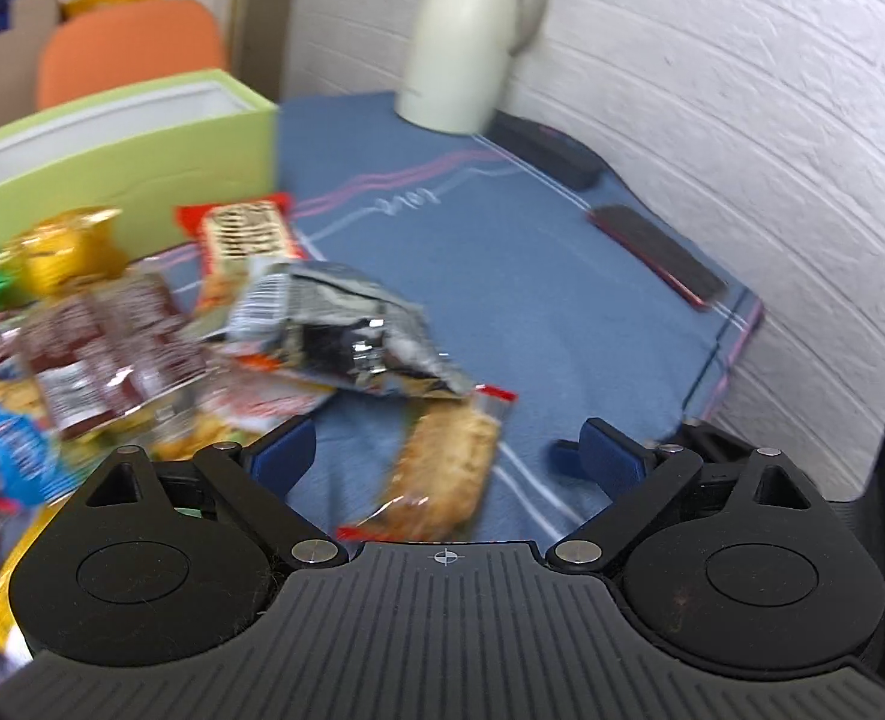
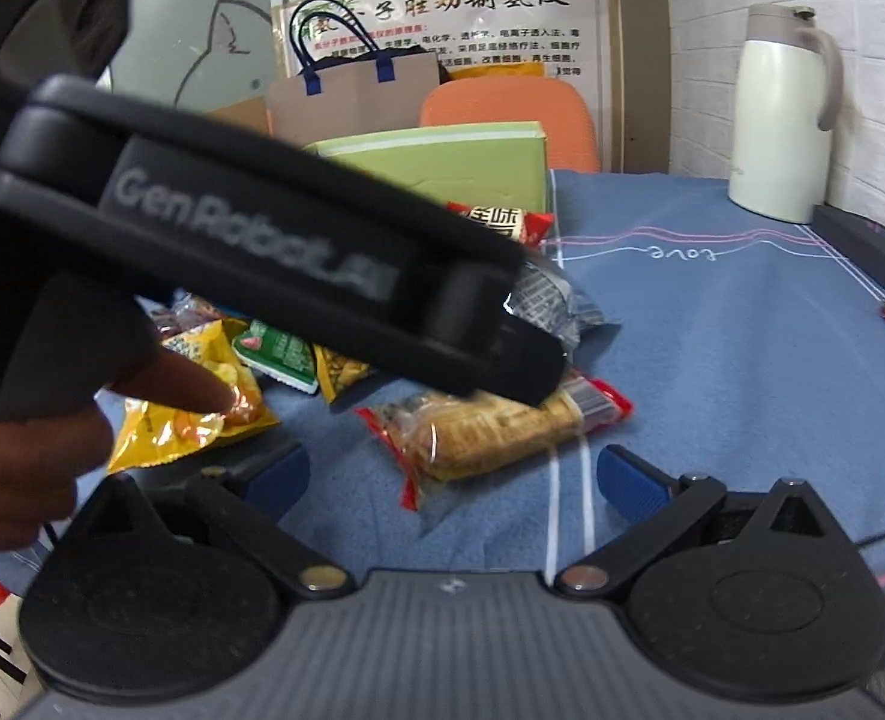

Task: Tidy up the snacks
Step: 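Reach the left tool to the silver foil packet and close on it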

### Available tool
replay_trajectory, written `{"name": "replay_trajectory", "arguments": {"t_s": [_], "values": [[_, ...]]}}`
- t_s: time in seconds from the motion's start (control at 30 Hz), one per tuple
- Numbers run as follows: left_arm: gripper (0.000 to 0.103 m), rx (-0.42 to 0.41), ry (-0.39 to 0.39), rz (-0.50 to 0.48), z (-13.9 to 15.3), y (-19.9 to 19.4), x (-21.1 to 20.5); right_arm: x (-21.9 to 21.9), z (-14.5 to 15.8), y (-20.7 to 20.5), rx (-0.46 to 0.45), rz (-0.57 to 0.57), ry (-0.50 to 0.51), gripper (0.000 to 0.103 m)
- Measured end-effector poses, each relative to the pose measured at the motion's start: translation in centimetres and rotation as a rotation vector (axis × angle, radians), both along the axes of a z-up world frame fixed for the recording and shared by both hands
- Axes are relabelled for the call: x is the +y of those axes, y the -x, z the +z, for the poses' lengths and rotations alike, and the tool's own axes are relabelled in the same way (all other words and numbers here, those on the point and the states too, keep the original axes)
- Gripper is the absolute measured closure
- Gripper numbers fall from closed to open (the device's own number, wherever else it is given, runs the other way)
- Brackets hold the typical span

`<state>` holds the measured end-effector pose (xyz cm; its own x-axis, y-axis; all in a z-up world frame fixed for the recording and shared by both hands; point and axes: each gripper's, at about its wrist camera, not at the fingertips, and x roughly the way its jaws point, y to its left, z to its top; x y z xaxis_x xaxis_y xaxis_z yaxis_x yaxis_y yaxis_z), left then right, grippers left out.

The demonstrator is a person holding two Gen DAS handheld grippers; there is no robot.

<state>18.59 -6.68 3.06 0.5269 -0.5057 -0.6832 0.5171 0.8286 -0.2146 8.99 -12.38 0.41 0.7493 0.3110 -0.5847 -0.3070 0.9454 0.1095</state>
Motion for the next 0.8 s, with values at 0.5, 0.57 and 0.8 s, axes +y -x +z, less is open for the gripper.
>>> {"name": "replay_trajectory", "arguments": {"t_s": [0.5,0.57,0.8], "values": [[0.018,0.043,-0.072,0.130,-0.8,-4.4,-1.2,-5.0,1.9,-2.6,-0.002,0.081,0.031,0.000],[0.017,0.051,-0.057,0.149,-0.8,-4.8,-1.1,-5.0,2.2,-3.2,-0.007,0.097,0.025,0.000],[0.015,0.122,0.023,0.225,-0.8,-6.9,-0.7,-3.8,1.8,-7.2,-0.024,0.178,0.026,0.001]]}}
